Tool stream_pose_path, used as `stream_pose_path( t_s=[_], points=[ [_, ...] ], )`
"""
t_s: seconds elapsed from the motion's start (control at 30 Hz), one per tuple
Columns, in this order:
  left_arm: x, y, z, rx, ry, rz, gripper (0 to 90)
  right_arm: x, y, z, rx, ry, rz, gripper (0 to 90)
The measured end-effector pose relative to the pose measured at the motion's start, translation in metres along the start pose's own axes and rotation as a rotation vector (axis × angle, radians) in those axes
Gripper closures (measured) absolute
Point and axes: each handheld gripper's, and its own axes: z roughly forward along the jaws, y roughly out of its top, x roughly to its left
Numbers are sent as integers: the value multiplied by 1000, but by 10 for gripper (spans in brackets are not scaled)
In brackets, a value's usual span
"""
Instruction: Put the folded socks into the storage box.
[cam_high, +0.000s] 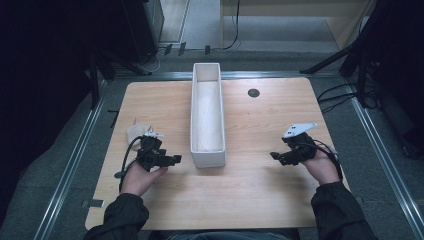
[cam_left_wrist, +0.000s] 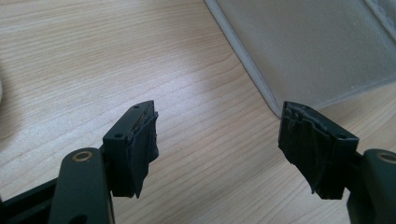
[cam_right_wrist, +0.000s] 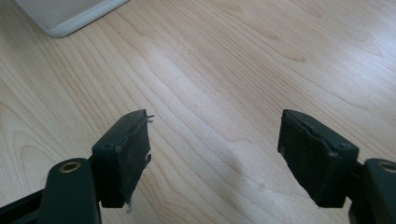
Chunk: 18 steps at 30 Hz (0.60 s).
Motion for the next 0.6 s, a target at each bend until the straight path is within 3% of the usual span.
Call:
stream_pose_path(
  t_s=[0.13, 0.27, 0.33, 0.6],
  points=[
    [1, 0, -1, 16, -6, 9, 276, 0, -1, 1, 10, 1, -5, 253],
    [0, 0, -2, 18, -13, 21, 195, 1, 0, 2, 10, 1, -13, 253],
    [2, 1, -4, 24, -38, 10, 213, 1, 0, 2, 13, 1, -12, 253],
    [3, 0, -5, 34, -8, 20, 238, 1, 0, 3, 19, 2, -6, 253]
  ],
)
